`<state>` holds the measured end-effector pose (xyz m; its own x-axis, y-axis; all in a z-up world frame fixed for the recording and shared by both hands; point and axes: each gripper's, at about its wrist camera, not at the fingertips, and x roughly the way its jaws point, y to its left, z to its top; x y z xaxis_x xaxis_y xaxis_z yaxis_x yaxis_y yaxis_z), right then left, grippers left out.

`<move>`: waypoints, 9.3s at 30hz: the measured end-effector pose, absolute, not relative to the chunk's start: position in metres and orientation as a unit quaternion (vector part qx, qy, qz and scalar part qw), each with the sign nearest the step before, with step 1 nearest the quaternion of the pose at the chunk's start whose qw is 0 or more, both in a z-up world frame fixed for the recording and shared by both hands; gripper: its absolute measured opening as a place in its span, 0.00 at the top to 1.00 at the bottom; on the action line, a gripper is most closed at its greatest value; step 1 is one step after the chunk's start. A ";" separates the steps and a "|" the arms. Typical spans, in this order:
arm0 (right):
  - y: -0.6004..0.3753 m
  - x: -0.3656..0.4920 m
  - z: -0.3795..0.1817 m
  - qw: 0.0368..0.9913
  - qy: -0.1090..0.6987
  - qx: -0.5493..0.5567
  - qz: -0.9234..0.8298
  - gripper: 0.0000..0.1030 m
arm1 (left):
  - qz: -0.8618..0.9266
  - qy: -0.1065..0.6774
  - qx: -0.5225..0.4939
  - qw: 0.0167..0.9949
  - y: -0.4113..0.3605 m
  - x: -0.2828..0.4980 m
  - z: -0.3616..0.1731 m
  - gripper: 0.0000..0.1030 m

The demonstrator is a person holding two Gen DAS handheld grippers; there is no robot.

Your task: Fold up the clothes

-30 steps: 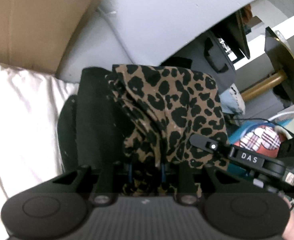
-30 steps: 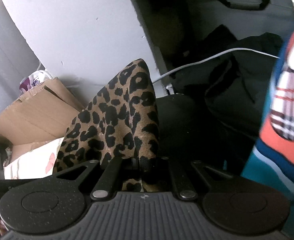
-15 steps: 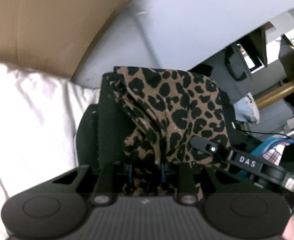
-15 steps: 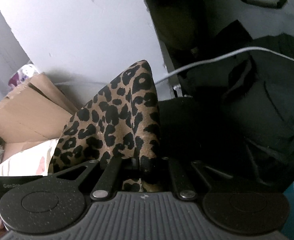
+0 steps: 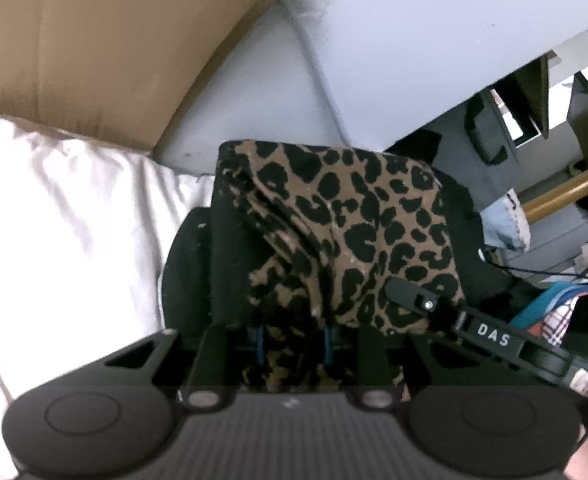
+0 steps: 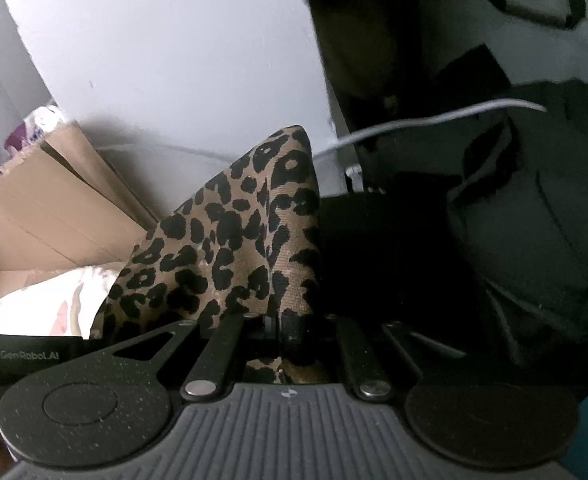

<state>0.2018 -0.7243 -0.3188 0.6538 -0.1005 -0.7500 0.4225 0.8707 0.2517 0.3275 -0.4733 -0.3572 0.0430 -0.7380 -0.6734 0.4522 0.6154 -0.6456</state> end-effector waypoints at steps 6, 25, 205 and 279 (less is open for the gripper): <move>-0.734 0.194 -0.329 0.876 0.395 0.202 -0.187 0.82 | -0.417 0.537 -0.100 0.727 -0.470 0.325 -0.350 0.59; -0.703 0.135 -0.297 0.913 0.335 0.172 -0.154 0.66 | -0.411 0.474 -0.014 0.779 -0.440 0.307 -0.285 0.63; -0.349 0.021 0.175 0.898 0.419 0.137 0.023 0.01 | -0.080 0.437 0.011 0.896 0.070 0.030 0.118 0.01; -0.261 0.026 0.059 0.864 0.492 0.071 0.084 0.01 | -0.016 0.444 0.007 0.896 0.001 0.022 0.030 0.07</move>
<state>0.0258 -0.2607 0.0586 0.5026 0.2153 -0.8373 -0.0757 0.9757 0.2054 0.0218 0.0007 0.0298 0.6052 -0.0226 -0.7958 0.0348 0.9994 -0.0018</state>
